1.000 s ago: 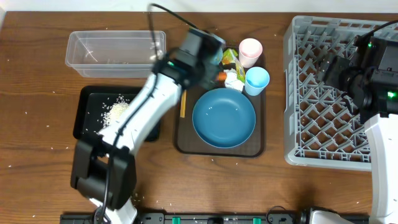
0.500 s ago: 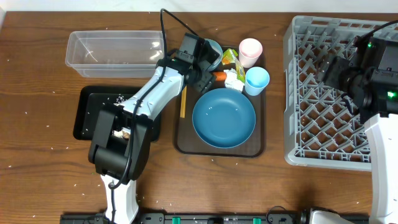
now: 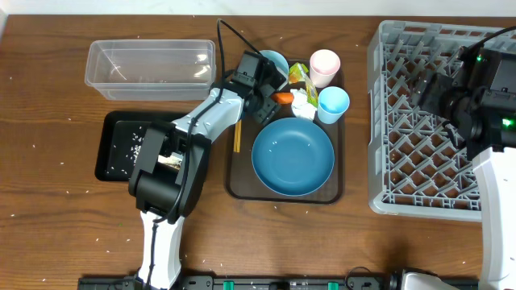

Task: Sort waste into correct bins and load items into the dishwasher rack
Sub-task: 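Grasp the orange carrot on the brown tray with the left gripper, then carry the carrot left and lower it onto the black tray, then reach the left gripper to the yellow snack wrapper among the cups, then grasp the yellow snack wrapper with the left gripper and lift, then carry the wrapper left over the clear plastic bin, then open the left gripper to drop the wrapper into the clear bin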

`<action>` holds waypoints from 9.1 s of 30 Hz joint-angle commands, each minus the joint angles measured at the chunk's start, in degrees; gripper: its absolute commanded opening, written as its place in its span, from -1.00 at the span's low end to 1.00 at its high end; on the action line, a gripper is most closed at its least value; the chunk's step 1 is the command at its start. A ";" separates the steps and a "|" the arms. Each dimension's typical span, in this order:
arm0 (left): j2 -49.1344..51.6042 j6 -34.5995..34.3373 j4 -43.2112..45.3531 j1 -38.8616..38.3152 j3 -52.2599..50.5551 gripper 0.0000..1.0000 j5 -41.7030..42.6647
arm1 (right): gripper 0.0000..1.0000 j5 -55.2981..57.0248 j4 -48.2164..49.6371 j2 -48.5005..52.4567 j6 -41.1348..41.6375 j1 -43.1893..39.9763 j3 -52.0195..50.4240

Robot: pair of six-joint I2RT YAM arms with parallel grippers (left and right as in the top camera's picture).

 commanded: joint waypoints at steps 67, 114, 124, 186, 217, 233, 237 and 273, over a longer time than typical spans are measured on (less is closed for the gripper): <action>-26.64 -33.88 -49.40 19.45 -4.00 -0.60 -15.96 | 0.75 0.35 0.15 0.20 -0.15 -0.22 0.24; -37.83 -32.46 -16.68 17.20 -18.78 0.33 -6.64 | 0.75 0.28 -0.22 0.17 -0.09 -0.20 0.24; -29.33 -32.68 -7.19 5.73 -7.98 0.40 -6.27 | 0.74 -0.98 0.28 0.20 0.31 0.15 0.24; 14.19 -33.11 -3.54 -10.99 20.17 0.02 -5.05 | 0.75 0.59 -2.54 0.20 -0.17 0.15 0.24; -3.74 -33.09 -19.67 -2.45 20.20 -0.88 -5.68 | 0.75 0.76 -2.60 0.20 -0.59 0.15 0.24; -4.35 -24.39 -14.14 12.76 20.20 -0.87 -16.04 | 0.75 0.74 -2.54 0.20 -0.57 0.15 0.24; -4.13 -22.10 -11.37 15.87 20.17 -0.88 -16.02 | 0.75 0.74 -2.36 0.20 -0.55 0.15 0.24; -4.09 18.12 -3.61 21.68 10.40 -0.88 -16.00 | 0.75 0.11 -2.64 0.20 -0.57 0.15 0.24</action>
